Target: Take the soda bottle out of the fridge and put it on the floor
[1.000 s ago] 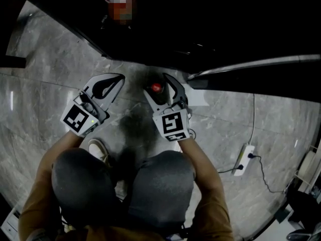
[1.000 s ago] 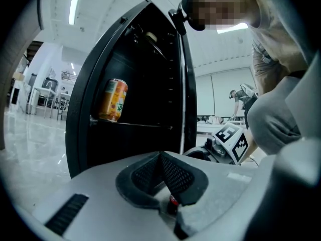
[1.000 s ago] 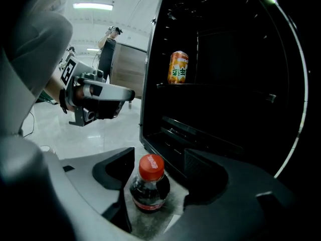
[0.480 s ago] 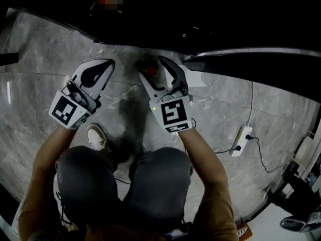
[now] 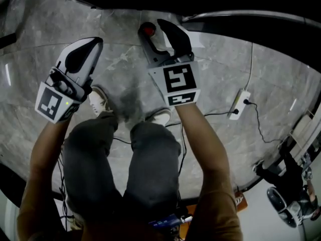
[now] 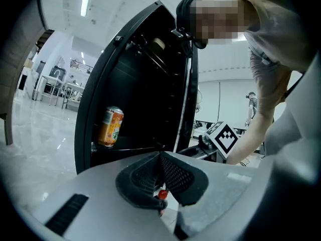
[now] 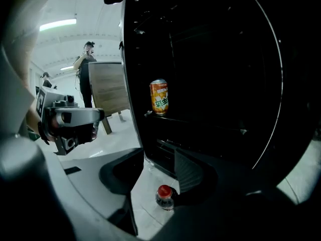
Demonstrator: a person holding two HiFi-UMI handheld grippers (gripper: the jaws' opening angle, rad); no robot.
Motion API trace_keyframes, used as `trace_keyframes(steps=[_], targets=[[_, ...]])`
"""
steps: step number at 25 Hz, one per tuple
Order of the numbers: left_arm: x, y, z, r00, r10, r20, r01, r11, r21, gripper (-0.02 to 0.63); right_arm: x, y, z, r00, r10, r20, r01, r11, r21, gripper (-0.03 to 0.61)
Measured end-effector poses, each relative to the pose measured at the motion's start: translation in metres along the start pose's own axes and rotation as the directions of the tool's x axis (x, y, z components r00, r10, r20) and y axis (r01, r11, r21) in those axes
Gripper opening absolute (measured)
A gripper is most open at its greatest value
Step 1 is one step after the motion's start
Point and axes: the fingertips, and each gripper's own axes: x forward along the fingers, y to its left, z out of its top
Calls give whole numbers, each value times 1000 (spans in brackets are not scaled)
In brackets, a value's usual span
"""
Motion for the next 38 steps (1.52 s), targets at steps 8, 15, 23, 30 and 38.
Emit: trace_keyframes(steps=[8,15,23,30,38], targets=[[-33,-21,53,999,51,0,-50,997,-52,2,-47,36,34,998,-9,-70,10,1000,11,126],[-65,-48,92,997,52,-48,-54,998,-33,2,-83,56,69,993,-12,-118,16,999,32,60],[-83,-74,143,996,84,18,-83,994,-70,2,-123,72,105,993,-16,-118,17,1000,12,25],[-83,-101,172,997,78,29,-77,996,-56,2,-139,81,124,992,-19,-127,16,1000,-25,11],[-104,-130,231,997,70,-21,-70,998,-3,2,-176,102,173,995,-10,-104,7,1000,-25,2]])
